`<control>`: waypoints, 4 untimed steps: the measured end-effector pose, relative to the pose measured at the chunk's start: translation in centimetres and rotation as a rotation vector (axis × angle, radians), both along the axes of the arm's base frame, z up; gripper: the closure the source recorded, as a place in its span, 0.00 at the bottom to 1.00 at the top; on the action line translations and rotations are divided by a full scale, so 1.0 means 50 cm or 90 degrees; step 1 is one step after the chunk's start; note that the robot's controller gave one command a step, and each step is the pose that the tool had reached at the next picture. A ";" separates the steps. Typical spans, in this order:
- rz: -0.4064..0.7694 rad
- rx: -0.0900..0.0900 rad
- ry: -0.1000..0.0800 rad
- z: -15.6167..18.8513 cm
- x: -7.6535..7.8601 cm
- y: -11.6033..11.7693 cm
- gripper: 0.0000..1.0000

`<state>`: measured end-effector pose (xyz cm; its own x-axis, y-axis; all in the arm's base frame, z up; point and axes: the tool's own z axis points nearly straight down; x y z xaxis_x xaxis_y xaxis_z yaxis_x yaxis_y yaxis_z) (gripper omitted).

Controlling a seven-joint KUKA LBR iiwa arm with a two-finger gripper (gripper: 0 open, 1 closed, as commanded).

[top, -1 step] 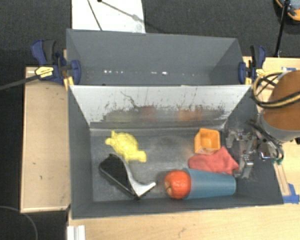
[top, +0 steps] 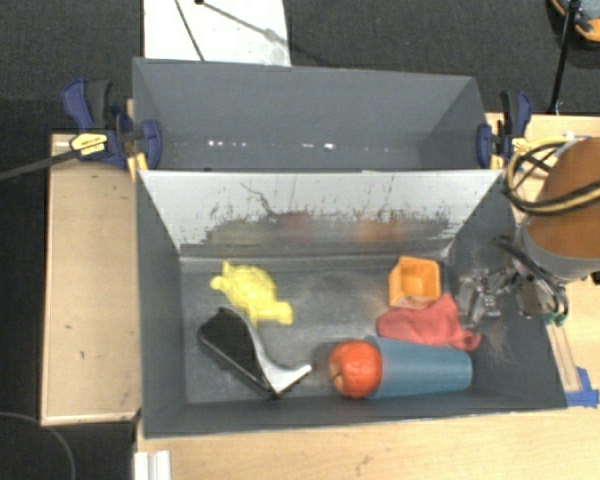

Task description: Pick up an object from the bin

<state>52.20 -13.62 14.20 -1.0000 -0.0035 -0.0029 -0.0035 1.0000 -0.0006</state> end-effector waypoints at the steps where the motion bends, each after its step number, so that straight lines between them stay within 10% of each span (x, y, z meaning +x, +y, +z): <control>1: 0.000 0.000 0.000 0.000 0.000 0.000 0.00; 3: -0.066 0.001 0.004 0.031 -0.026 0.016 0.00; 4: -0.093 0.000 -0.003 -0.016 -0.018 0.098 0.00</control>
Offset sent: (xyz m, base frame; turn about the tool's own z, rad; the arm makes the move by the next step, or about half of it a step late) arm 0.0000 0.0000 0.0000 0.0000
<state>51.32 -8.70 13.40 -0.9899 0.1414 -0.0075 0.1414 0.9900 0.0001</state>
